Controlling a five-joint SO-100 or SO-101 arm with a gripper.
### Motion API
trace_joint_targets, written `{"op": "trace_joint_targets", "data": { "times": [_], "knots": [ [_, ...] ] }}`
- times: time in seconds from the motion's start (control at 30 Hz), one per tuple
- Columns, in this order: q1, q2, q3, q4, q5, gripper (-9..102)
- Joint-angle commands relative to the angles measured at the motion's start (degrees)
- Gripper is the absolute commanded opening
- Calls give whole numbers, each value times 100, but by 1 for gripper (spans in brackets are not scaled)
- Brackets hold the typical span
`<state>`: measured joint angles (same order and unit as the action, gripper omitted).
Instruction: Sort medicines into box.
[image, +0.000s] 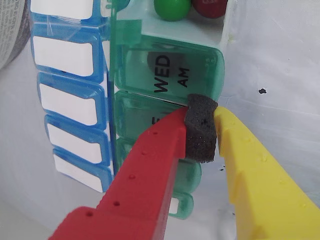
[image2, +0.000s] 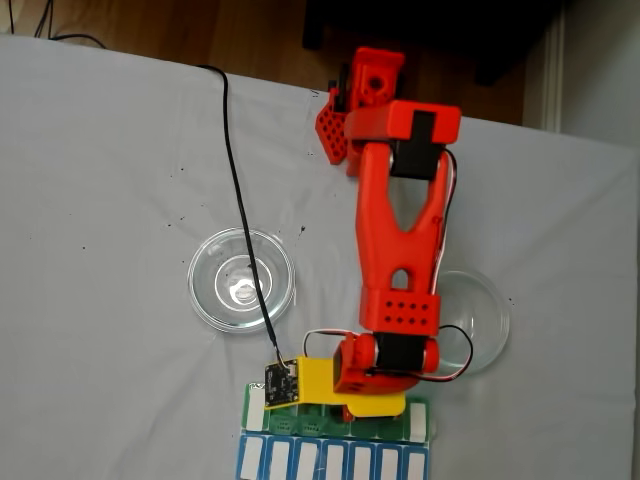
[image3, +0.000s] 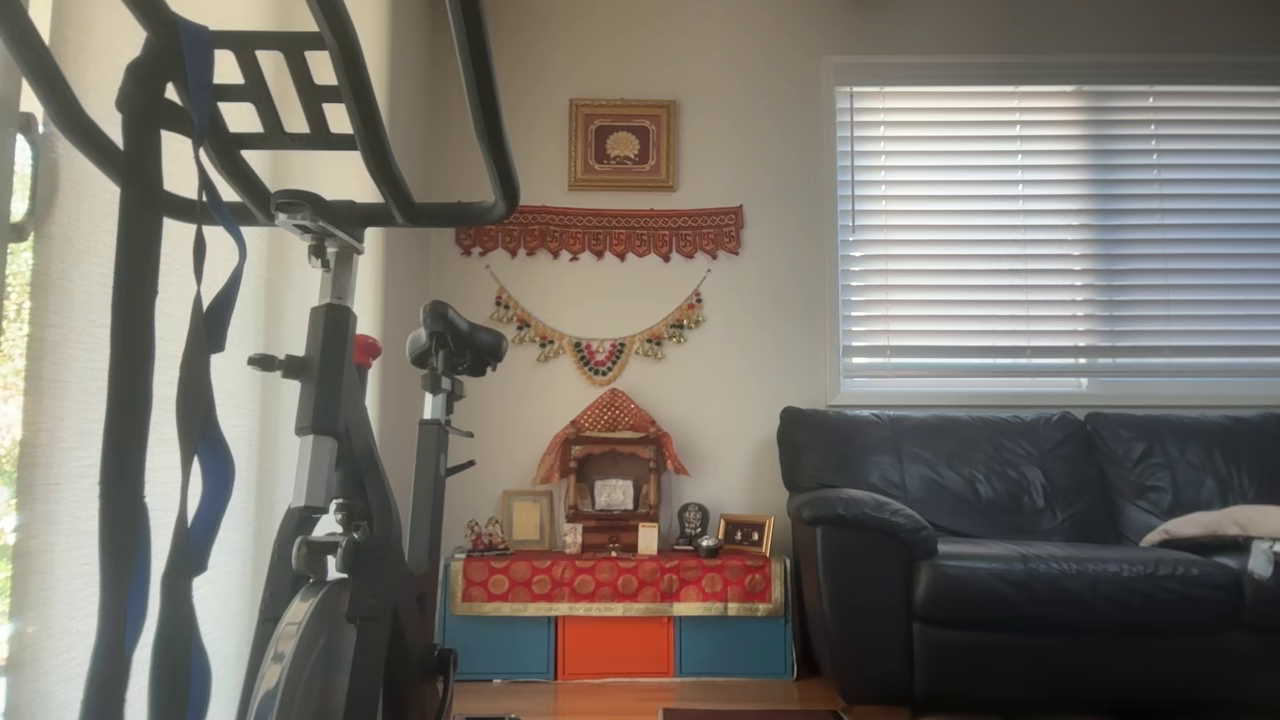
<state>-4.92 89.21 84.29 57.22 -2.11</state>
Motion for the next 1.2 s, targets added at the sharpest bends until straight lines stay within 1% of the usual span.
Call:
{"op": "trace_joint_targets", "data": {
  "times": [0.0, 0.1, 0.27, 0.67, 0.97, 1.17],
  "knots": [
    [141, 1072, 185, -686, 176, 1],
    [211, 1608, 668, -1345, 413, 1],
    [290, 2030, 896, -1740, 694, 1],
    [413, 2083, 756, -1731, 703, 1],
    [571, 2092, 1002, -2461, 712, 1],
    [668, 2030, 1063, -2522, 448, 1]
  ]
}}
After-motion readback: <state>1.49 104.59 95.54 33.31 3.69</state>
